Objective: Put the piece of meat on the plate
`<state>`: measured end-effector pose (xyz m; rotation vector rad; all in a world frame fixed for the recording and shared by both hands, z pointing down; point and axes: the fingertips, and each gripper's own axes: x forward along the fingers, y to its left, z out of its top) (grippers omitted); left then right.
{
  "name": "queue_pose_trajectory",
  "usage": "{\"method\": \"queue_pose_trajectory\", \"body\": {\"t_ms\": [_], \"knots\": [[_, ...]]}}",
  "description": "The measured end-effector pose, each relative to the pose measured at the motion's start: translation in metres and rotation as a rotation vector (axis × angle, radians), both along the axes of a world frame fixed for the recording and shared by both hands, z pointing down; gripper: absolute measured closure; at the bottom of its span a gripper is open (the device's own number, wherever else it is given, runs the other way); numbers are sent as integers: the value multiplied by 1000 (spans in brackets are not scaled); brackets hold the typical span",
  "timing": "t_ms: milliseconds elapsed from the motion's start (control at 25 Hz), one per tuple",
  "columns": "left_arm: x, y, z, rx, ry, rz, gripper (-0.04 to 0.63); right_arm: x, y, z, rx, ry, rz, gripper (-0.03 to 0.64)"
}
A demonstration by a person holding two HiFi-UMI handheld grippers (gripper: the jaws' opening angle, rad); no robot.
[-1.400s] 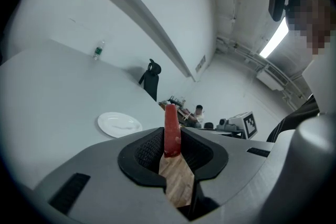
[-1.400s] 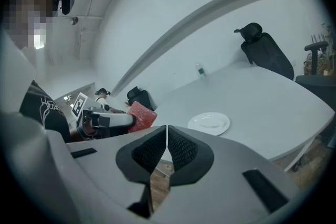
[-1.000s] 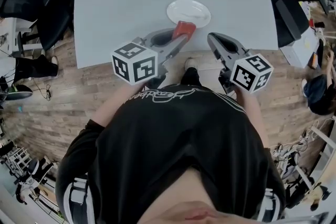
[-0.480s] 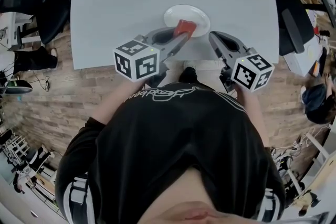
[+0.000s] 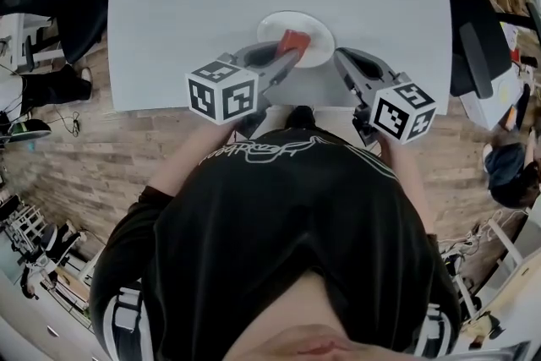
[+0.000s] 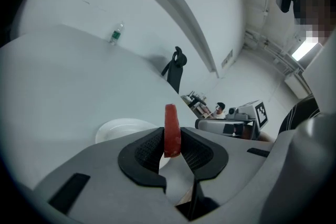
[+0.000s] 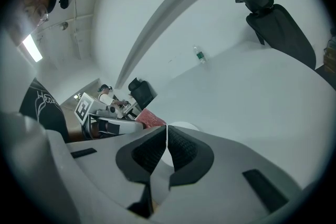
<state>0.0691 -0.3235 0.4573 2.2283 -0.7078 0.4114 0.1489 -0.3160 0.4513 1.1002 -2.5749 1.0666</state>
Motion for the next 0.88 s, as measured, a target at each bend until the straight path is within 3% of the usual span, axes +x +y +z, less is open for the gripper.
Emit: {"method": "queue_pose_trajectory", "body": {"t_ms": [880], "knots": [[12,-18,60,-58,-85,-22,503,8,-38,35,-43,19,-75,603]]}}
